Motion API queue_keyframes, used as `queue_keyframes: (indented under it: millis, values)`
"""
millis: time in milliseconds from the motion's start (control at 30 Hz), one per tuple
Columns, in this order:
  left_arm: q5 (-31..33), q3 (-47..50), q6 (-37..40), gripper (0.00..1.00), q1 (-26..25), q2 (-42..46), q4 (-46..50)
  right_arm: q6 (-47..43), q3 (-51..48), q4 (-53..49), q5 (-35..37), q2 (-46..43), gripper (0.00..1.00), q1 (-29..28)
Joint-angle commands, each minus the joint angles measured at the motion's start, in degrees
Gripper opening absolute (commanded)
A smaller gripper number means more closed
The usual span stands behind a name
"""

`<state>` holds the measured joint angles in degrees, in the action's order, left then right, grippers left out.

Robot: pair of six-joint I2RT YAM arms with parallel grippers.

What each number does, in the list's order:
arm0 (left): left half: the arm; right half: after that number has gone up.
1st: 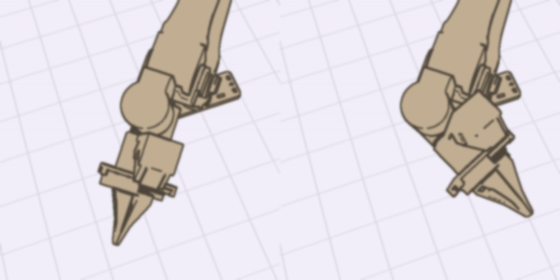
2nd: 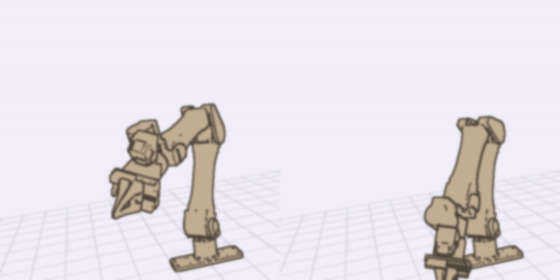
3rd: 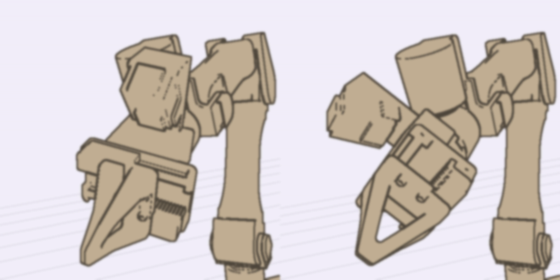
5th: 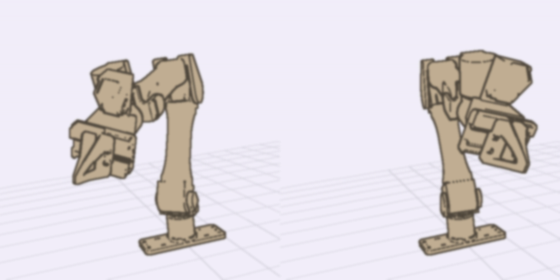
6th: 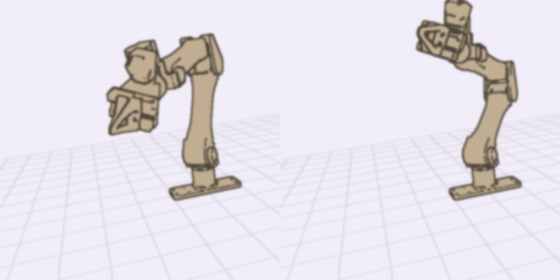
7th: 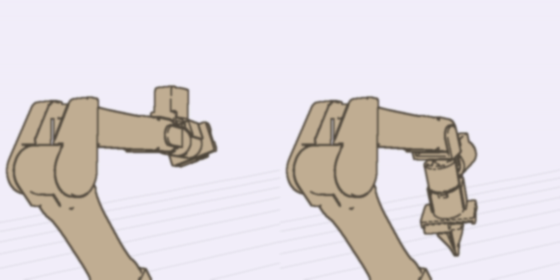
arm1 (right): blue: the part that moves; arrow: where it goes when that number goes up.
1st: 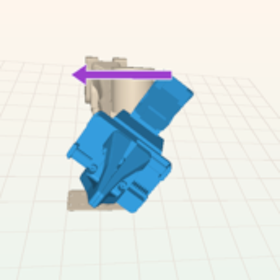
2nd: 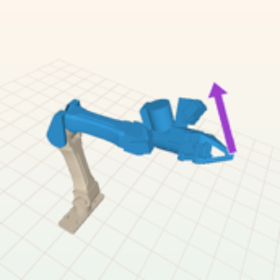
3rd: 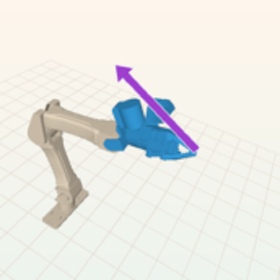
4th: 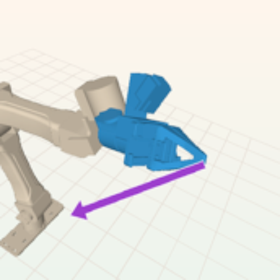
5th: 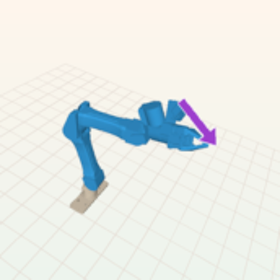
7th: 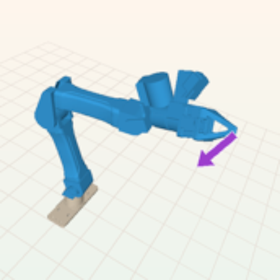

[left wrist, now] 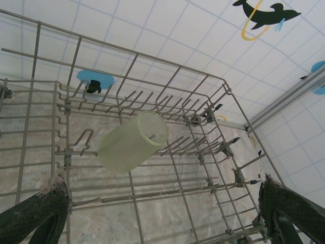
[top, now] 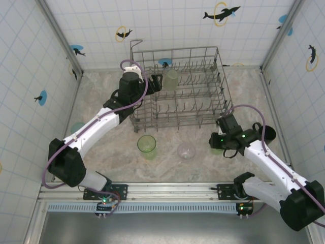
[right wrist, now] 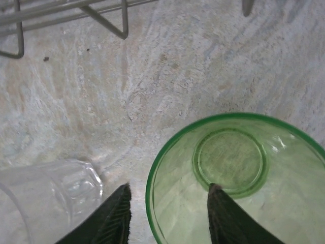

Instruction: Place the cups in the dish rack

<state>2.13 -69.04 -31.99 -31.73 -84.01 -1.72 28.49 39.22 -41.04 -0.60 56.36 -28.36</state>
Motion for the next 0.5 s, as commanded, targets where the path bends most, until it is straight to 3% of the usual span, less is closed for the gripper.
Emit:
queue_keyframes:
  millis: [0,467]
  values:
    - [0.4,0.4,-0.5,0.98,0.4,0.8,0.8,-0.2,-1.2,2.3,1.3,0.9,0.39,-0.6]
    - [0.1,0.3,-1.3,0.98,0.4,0.5,0.9,-0.8,-2.9,2.8,4.4,0.8,0.07,-0.8]
